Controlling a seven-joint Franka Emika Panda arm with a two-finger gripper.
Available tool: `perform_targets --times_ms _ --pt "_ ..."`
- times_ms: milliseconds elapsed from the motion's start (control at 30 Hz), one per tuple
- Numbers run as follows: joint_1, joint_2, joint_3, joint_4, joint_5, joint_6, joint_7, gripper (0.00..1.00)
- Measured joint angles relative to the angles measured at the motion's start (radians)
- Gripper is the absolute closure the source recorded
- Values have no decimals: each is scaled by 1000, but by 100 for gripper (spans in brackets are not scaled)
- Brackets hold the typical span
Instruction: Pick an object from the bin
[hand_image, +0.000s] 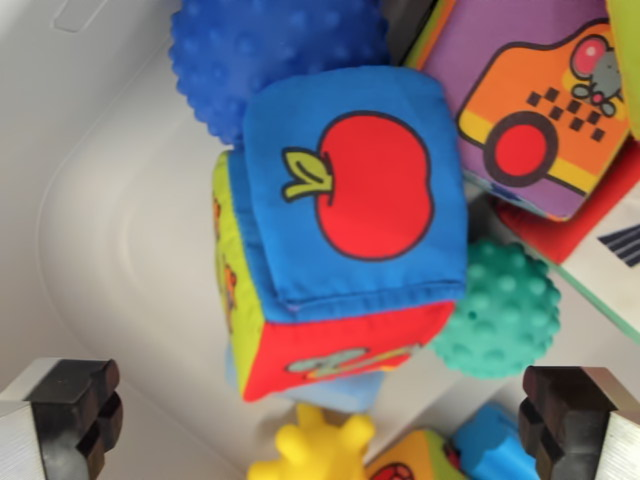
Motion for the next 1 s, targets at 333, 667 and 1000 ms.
perform_targets --times_ms 333,667,1000 --pt "-2 71 -1 -8 0 77 1 0" --pt "-2 128 -1 -8 0 135 1 0" --pt "-2 154 -1 -7 0 163 1 0"
